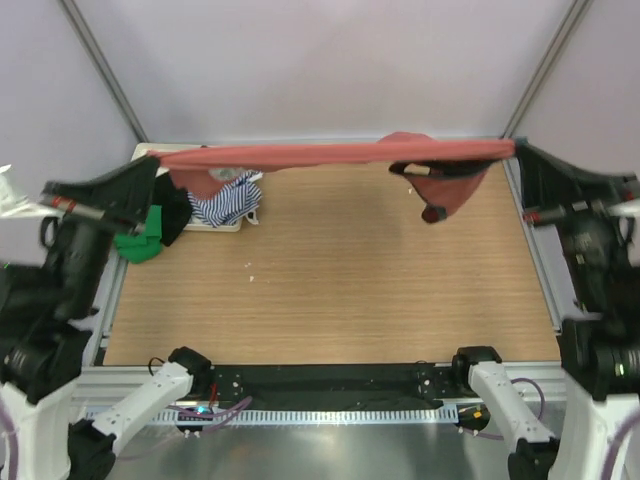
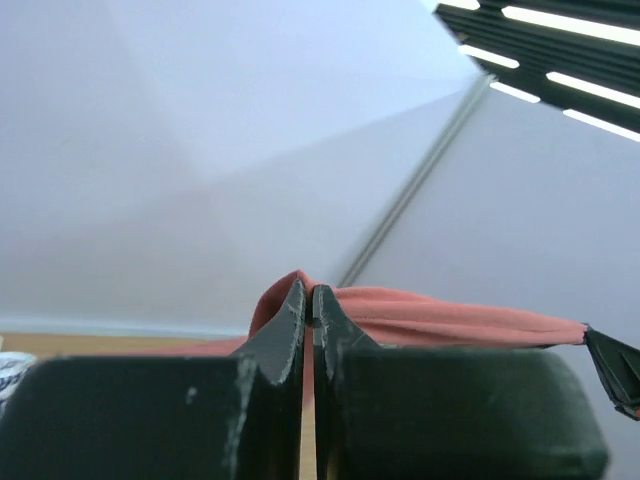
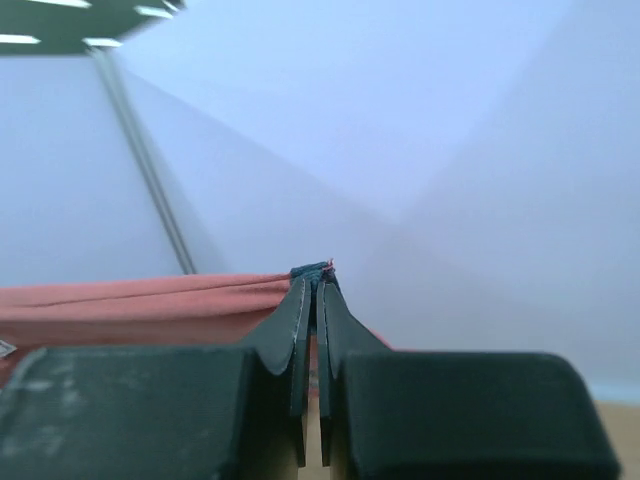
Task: Fold and stack the tank tops
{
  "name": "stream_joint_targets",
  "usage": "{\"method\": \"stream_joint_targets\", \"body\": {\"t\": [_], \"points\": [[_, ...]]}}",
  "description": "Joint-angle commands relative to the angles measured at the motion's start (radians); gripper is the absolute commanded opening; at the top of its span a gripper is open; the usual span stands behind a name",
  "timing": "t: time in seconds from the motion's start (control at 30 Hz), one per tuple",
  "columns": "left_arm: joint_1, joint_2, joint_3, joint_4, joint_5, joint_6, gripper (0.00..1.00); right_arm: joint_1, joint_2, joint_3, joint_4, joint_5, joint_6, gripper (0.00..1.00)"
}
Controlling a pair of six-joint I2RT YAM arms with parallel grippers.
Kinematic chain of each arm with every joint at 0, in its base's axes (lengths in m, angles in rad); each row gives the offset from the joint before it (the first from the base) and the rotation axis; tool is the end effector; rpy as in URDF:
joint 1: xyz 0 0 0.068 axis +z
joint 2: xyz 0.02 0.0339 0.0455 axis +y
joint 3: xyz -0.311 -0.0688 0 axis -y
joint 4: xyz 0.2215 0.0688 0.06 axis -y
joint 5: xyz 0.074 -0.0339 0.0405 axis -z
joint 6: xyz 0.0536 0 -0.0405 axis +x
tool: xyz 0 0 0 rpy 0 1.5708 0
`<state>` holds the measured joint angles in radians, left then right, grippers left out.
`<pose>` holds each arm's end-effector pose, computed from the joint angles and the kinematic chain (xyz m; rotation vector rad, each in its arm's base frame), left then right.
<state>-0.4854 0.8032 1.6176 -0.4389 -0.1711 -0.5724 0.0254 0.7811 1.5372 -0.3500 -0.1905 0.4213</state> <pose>0.0311 -0.0061 0.5861 -0.2086 1.2241 -0.8221 0.0352 0.0110 0.5781 0.0639 1.1853 0.5046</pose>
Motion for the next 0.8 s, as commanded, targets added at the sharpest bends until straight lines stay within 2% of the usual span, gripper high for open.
{"method": "stream_joint_targets", "body": {"t": [0.0, 0.17, 0.4, 0.53, 0.63, 0.73, 0.77], "points": [[0.002, -0.064, -0.074, 0.065, 0.031, -0.026, 0.00, -0.004, -0.118, -0.022, 0.046, -0.020, -0.030, 0.01], [0.004, -0.085, -0.048, 0.066, 0.025, -0.052, 0.00, -0.004, -0.149, 0.064, -0.004, -0.012, -0.027, 0.01], [0.002, 0.002, -0.081, 0.095, -0.093, -0.040, 0.00, -0.004, -0.045, 0.049, -0.041, 0.080, -0.030, 0.01], [0.004, 0.140, -0.105, 0.143, -0.168, -0.011, 0.00, -0.004, 0.078, -0.021, -0.006, 0.154, 0.005, 0.01], [0.013, 0.266, -0.085, 0.189, -0.186, 0.003, 0.00, -0.005, 0.206, -0.048, 0.063, 0.149, 0.011, 0.01], [0.062, 0.404, -0.003, 0.198, -0.140, -0.004, 0.00, -0.004, 0.341, -0.013, 0.112, 0.126, 0.025, 0.01], [0.080, 0.436, 0.057, 0.198, -0.127, -0.015, 0.00, -0.004, 0.380, 0.056, 0.109, 0.123, 0.031, 0.01]]}}
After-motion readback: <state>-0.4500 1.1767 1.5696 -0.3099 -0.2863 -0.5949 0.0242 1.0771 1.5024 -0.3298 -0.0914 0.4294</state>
